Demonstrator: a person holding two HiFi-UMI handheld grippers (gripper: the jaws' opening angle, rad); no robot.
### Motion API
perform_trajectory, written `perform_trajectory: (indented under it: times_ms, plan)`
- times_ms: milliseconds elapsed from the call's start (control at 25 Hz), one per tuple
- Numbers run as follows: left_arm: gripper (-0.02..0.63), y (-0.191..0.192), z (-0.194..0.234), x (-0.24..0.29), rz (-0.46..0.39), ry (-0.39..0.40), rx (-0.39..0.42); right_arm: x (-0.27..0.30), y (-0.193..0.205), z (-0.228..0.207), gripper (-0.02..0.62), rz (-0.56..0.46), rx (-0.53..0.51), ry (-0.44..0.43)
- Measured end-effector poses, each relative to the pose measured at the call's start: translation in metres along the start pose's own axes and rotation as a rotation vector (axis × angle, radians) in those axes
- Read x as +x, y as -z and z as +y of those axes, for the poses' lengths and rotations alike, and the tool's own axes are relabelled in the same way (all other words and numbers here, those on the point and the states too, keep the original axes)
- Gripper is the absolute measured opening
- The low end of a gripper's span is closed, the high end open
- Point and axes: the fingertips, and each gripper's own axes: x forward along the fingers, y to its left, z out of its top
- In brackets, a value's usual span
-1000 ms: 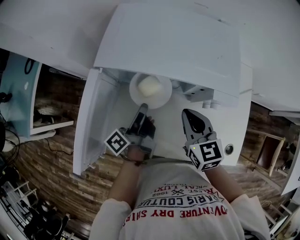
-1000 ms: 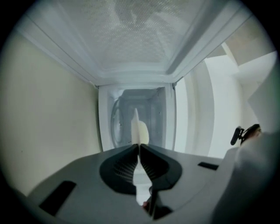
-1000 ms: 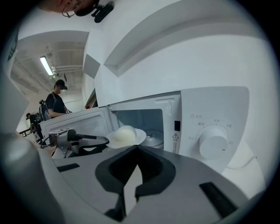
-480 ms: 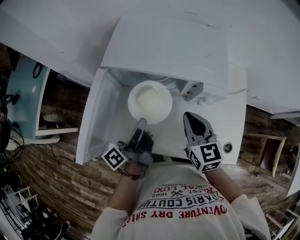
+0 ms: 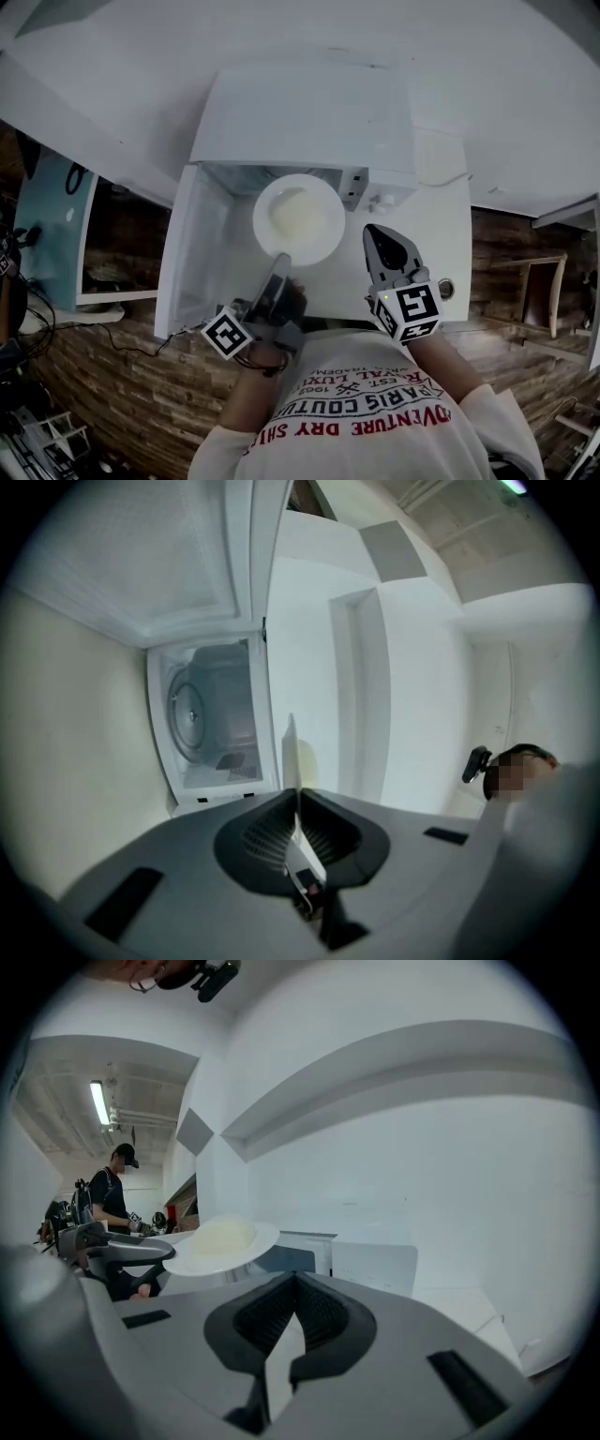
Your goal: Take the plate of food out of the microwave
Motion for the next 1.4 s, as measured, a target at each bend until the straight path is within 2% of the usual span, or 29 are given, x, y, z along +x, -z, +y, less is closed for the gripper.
perform_trajectory:
  times_ms: [240, 440, 640, 920, 1400]
  plan:
    - [0.018, 0.016, -0.02, 0.023, 0.074, 0.058, -0.011, -0.017, -0.019, -0.018, 0.005, -0.053, -0.006, 0.075]
    - [0.018, 0.025, -0.03, 0.039, 0.118, 0.074, -0.027, -0.029, -0.028, -0.032, 0.005, -0.073, -0.009, 0.127]
    - [0.018, 0.024, -0.037, 0.051, 0.141, 0.082, -0.008, -0.038, -0.033, -0.044, 0.005, -0.099, -0.01, 0.168]
    - [0.018, 0.029, -0.043, 0.059, 0.15, 0.104, -0.017, -0.042, -0.042, -0.048, 0.005, -0.121, -0.03, 0.177]
    - [0.018, 0.026, -0.039, 0.059, 0.137, 0.096, -0.04, -0.036, -0.042, -0.048, 0.005, -0.121, -0.028, 0.168]
